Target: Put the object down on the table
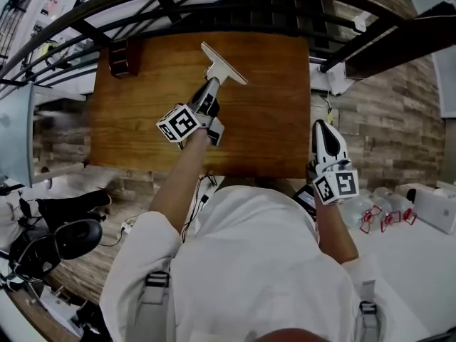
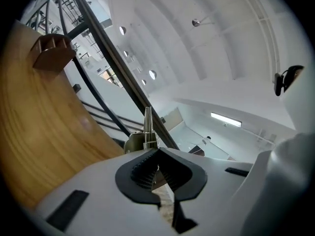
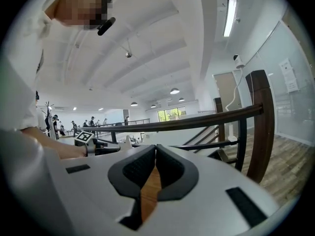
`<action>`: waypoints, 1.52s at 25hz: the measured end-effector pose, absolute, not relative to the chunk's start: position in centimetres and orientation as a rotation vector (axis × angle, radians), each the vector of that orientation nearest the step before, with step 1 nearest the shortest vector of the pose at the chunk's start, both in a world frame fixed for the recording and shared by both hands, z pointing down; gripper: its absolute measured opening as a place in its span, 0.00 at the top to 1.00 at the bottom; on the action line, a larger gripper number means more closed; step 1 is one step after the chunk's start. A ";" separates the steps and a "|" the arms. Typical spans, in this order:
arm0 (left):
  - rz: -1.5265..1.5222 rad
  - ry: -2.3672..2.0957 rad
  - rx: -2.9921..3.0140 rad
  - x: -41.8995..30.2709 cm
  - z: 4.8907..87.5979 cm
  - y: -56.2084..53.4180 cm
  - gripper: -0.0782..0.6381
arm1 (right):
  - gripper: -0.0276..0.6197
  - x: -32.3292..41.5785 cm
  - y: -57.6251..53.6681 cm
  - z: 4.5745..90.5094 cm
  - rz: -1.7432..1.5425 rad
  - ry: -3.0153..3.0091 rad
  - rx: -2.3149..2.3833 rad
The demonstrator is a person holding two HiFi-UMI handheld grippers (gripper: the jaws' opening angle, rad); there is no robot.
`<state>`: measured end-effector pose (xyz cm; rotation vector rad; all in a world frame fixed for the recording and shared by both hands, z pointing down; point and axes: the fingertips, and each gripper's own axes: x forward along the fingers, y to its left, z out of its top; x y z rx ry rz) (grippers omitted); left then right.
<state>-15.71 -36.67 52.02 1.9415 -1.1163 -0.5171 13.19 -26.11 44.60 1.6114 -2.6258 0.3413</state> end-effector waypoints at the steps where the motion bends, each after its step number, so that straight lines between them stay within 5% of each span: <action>1: -0.517 -1.105 1.927 -16.0 52.6 -37.1 0.86 | 0.92 13.0 -26.3 44.9 0.349 -2.616 1.622; 38: -0.580 -1.039 1.440 -17.2 69.0 -41.6 0.86 | 0.92 14.0 -31.1 48.1 0.401 -2.516 1.721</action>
